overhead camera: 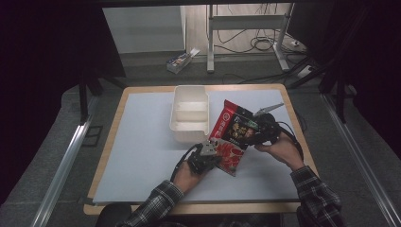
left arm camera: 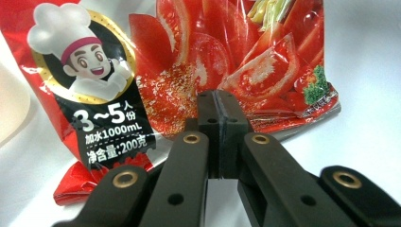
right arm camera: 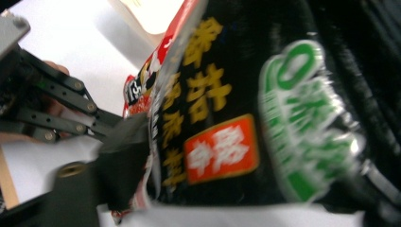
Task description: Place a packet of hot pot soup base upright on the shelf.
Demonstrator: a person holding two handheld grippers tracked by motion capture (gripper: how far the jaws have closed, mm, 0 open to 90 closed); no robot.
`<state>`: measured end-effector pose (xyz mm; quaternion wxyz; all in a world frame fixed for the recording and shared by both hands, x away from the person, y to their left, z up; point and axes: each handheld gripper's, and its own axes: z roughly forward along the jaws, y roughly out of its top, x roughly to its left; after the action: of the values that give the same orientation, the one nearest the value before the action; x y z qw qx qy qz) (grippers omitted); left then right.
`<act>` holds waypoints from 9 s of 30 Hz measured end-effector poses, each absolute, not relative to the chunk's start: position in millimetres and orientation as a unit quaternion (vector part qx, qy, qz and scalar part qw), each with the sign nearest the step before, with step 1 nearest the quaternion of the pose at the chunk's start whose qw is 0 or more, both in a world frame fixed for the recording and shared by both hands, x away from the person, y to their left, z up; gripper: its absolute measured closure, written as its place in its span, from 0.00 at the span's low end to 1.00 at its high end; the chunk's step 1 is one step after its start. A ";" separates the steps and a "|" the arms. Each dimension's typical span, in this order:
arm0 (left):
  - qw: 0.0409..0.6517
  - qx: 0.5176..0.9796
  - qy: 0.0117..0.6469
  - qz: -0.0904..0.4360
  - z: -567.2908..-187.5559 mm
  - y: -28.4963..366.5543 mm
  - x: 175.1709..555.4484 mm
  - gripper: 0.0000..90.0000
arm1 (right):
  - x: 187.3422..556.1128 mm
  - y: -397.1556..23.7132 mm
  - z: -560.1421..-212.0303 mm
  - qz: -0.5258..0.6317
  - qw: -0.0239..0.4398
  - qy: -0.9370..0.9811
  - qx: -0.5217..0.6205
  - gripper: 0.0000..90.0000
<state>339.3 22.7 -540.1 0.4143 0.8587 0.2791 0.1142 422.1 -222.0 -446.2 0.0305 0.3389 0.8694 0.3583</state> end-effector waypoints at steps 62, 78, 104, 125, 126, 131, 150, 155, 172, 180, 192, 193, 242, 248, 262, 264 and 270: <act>0.438 0.832 0.309 0.145 -507.7 118.3 273.2 0.01 | 435.7 -245.7 -353.9 0.465 0.075 0.799 0.374 0.79; 0.427 0.840 0.296 0.157 -513.7 115.1 259.2 0.00 | 468.2 -221.2 -338.0 0.487 0.096 0.779 0.383 0.80; 0.412 0.837 0.321 0.166 -521.9 127.5 264.3 0.00 | 497.3 -144.2 -346.0 0.522 0.082 0.767 0.364 0.80; 0.405 0.846 0.306 0.165 -523.2 121.9 262.3 0.00 | 508.3 -85.9 -364.8 0.528 0.068 0.771 0.350 0.79; 0.405 0.846 0.305 0.164 -523.1 121.6 262.2 0.00 | 508.5 -83.5 -365.8 0.528 0.068 0.771 0.349 0.79; 0.404 0.847 0.303 0.164 -523.3 121.0 262.0 0.00 | 509.4 -72.8 -371.9 0.525 0.077 0.773 0.348 0.79; 0.407 0.845 0.307 0.161 -524.0 120.8 262.8 0.00 | 506.3 -66.4 -409.2 0.506 0.076 0.787 0.344 0.79; 0.408 0.843 0.311 0.160 -524.2 121.2 263.3 0.00 | 506.9 -77.0 -419.9 0.495 0.063 0.794 0.347 0.79; 0.418 0.835 0.323 0.156 -526.7 120.5 265.2 0.01 | 502.1 -96.6 -432.1 0.445 0.076 0.826 0.337 0.72; 0.432 0.825 0.331 0.151 -526.0 126.0 267.7 0.02 | 502.3 -97.1 -422.2 0.443 0.082 0.828 0.334 0.35; 0.434 0.825 0.328 0.155 -527.3 125.0 267.9 0.01 | 485.1 -104.3 -426.6 0.431 0.103 0.847 0.293 0.11; 0.431 0.827 0.325 0.155 -527.5 124.6 267.8 0.01 | 483.7 -105.3 -427.7 0.431 0.104 0.849 0.289 0.11; 0.409 0.836 0.325 0.166 -529.7 124.7 268.6 0.01 | 392.3 -185.4 -448.5 0.442 0.087 0.844 0.292 0.00; 0.408 0.835 0.331 0.166 -529.8 126.7 269.2 0.01 | 380.0 -204.4 -452.1 0.442 0.102 0.838 0.305 0.00; 0.402 0.833 0.340 0.168 -531.6 127.4 271.0 0.01 | 360.6 -243.2 -470.8 0.408 0.157 0.836 0.332 0.00; 0.403 0.833 0.340 0.168 -531.5 127.5 271.0 0.01 | 357.3 -245.6 -472.7 0.408 0.160 0.836 0.331 0.00; 0.401 0.833 0.341 0.170 -531.9 127.5 271.3 0.01 | 347.2 -253.5 -479.3 0.404 0.155 0.838 0.332 0.00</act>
<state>271.3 127.5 -531.9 0.4014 0.8329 0.3411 0.1700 347.2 -253.5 -479.3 0.1549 0.3324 0.8380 0.4040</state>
